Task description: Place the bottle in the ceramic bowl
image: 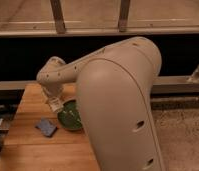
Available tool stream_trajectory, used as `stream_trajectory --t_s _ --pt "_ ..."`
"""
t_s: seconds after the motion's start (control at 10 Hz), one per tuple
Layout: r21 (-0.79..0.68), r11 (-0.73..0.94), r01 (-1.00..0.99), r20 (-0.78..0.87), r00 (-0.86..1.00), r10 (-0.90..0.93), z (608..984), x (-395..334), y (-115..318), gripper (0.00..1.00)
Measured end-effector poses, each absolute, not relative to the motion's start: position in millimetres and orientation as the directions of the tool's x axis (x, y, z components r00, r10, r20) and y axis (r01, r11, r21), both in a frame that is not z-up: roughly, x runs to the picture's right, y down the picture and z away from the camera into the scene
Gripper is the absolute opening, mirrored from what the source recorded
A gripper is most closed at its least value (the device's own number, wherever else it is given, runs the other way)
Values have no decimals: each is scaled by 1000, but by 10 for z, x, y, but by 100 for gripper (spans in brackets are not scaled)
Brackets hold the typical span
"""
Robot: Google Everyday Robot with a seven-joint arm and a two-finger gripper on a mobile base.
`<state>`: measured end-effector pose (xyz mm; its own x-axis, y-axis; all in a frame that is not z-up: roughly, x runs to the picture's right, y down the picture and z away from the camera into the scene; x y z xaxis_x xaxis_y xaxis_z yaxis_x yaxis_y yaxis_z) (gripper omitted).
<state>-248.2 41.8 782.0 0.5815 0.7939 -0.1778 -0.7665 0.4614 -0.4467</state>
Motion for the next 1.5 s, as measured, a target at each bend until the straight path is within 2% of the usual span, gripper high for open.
stream_trajectory --t_s 0.7,1.5 --pt "-380 355 -854 -214 455 864 7724 -1822 661 0" --pt "-395 263 -880 -353 410 841 8389 -1423 859 0"
